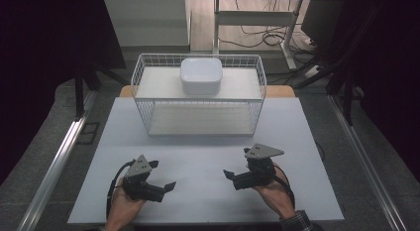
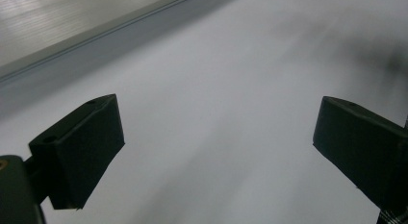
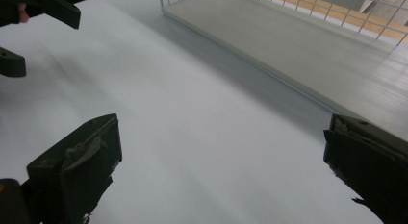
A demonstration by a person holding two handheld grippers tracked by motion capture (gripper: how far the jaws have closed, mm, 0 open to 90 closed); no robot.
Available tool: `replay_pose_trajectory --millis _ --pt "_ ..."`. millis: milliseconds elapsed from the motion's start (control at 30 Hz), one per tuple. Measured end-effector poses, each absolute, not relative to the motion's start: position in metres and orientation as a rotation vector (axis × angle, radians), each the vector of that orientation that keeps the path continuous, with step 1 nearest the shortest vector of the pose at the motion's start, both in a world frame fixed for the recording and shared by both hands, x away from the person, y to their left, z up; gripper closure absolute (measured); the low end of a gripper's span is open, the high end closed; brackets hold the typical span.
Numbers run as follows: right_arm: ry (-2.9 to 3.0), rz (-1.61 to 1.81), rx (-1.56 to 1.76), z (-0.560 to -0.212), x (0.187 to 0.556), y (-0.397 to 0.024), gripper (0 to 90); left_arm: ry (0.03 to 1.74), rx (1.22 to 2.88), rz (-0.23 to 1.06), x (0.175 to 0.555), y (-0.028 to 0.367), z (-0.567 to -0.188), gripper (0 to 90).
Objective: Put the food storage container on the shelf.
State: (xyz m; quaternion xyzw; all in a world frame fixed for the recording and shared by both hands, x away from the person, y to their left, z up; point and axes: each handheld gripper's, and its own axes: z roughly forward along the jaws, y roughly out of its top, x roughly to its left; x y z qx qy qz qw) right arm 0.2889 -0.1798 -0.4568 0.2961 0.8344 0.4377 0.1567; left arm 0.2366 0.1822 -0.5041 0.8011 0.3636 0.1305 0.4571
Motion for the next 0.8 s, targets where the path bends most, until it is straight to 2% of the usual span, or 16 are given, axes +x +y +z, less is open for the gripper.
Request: replay_pose_trajectory --millis 367,800 --pt "2.344 1.232 0.895 -0.474 0.281 -0.200 0.0 0.935 1.983 0.306 0.228 0.188 -0.518 3.6" --pt "2.392 1.153 0.898 -0.508 0.276 -0.210 0.7 0.935 2.092 0.337 0.229 0.178 -0.535 3.4"
